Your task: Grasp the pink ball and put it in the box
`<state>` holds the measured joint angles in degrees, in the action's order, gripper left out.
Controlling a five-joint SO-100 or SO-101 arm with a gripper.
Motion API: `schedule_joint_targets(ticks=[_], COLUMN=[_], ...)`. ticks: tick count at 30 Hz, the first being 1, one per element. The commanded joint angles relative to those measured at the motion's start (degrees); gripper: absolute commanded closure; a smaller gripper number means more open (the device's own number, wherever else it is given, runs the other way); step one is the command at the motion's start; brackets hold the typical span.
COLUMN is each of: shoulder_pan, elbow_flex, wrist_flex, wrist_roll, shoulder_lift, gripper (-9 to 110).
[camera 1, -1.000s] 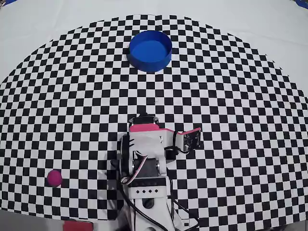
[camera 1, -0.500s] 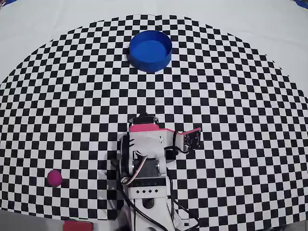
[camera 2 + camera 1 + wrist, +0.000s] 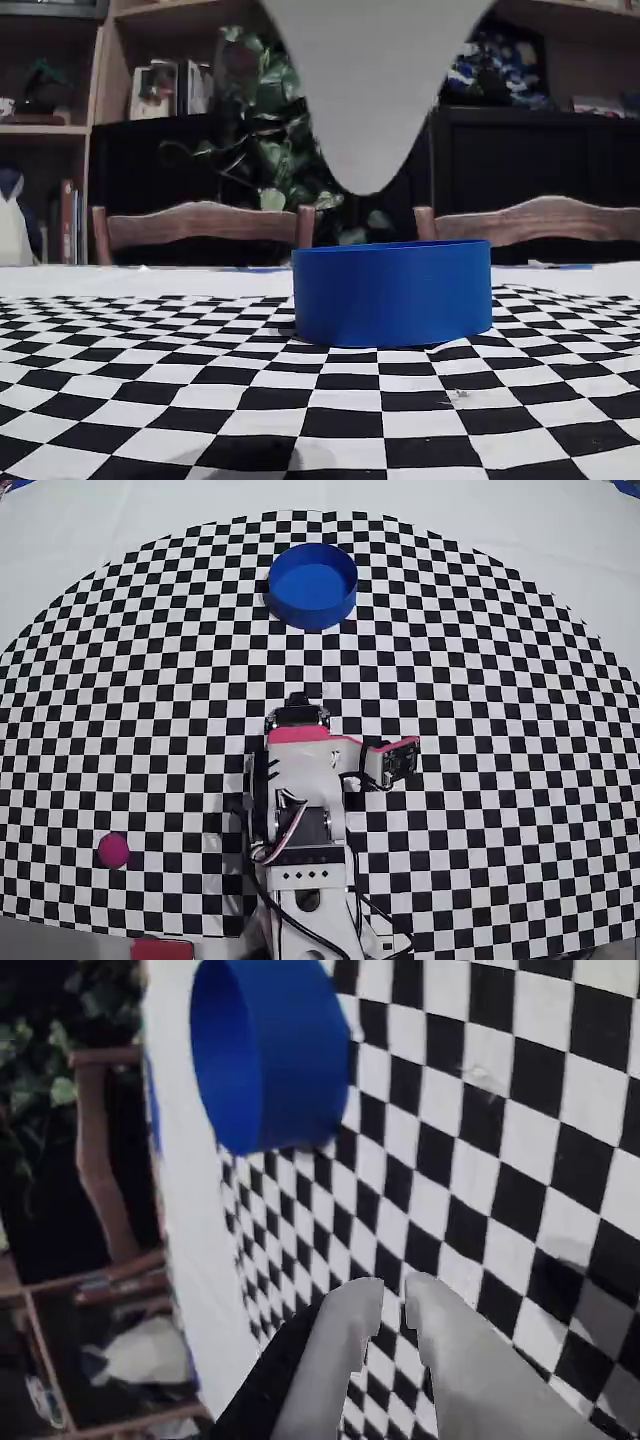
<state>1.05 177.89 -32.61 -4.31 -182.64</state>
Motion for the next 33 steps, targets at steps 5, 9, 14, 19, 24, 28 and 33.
schedule_joint_targets(ticks=[5, 9, 14, 19, 24, 28, 33], shoulder_pan=[-0.09, -0.09, -0.44, 0.0, 0.0, 0.0, 0.0], elbow_flex=[0.44, 0.44, 0.35, 0.35, 0.44, 0.44, 0.44], wrist_flex=[12.66, 17.58, 23.2, 26.89, 27.25, 26.1, 26.1], wrist_roll=[0.09, 0.09, -0.53, -8.79, -30.06, -47.9, -64.95], shoulder_lift=[1.93, 1.93, 2.02, 1.49, 1.76, 1.93, 1.49], gripper=[101, 101, 101, 96, 87, 87, 87])
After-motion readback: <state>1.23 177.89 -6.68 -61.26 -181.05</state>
